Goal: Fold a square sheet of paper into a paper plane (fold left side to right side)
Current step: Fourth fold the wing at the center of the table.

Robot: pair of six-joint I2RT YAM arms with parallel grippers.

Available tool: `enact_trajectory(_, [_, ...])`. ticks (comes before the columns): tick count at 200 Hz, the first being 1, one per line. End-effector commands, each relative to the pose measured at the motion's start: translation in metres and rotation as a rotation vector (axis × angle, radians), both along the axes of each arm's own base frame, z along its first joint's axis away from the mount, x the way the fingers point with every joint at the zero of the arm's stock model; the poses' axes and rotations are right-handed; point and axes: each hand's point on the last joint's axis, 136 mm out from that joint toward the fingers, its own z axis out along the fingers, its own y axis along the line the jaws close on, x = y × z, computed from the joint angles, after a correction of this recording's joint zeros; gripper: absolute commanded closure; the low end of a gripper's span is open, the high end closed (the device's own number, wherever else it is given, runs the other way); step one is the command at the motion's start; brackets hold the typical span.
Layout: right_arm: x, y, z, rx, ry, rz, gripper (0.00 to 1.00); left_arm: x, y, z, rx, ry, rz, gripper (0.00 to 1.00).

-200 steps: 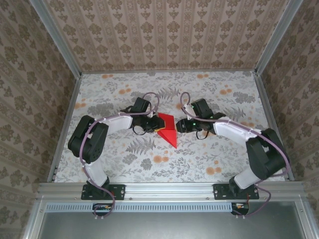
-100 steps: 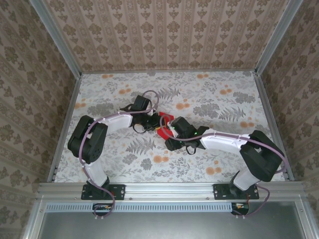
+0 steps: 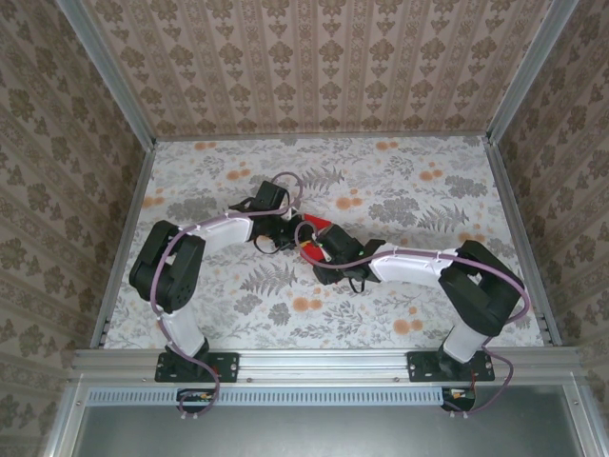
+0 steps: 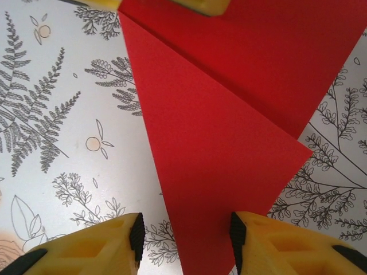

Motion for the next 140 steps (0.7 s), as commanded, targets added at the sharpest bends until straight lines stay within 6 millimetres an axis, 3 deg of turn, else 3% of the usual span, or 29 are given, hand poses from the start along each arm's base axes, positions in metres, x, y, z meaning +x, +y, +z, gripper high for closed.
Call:
enact_trajectory(1, [0.007, 0.000, 0.002, -0.041, -0.021, -0.004, 0.57, 0.005, -0.003, 0.013, -0.007, -0.018, 0.008, 0.79])
enact_trajectory(36, [0.007, 0.000, -0.002, -0.047, -0.014, -0.010, 0.64, 0.004, 0.000, 0.014, 0.003, -0.022, 0.007, 0.79])
enact_trajectory(96, [0.003, 0.000, -0.006, -0.036, 0.017, -0.011, 0.87, 0.004, 0.015, 0.023, 0.022, -0.050, 0.026, 0.66])
enact_trajectory(140, [-0.001, 0.007, -0.005, 0.052, 0.079, -0.014, 0.90, 0.002, 0.041, 0.036, 0.032, -0.079, 0.075, 0.52])
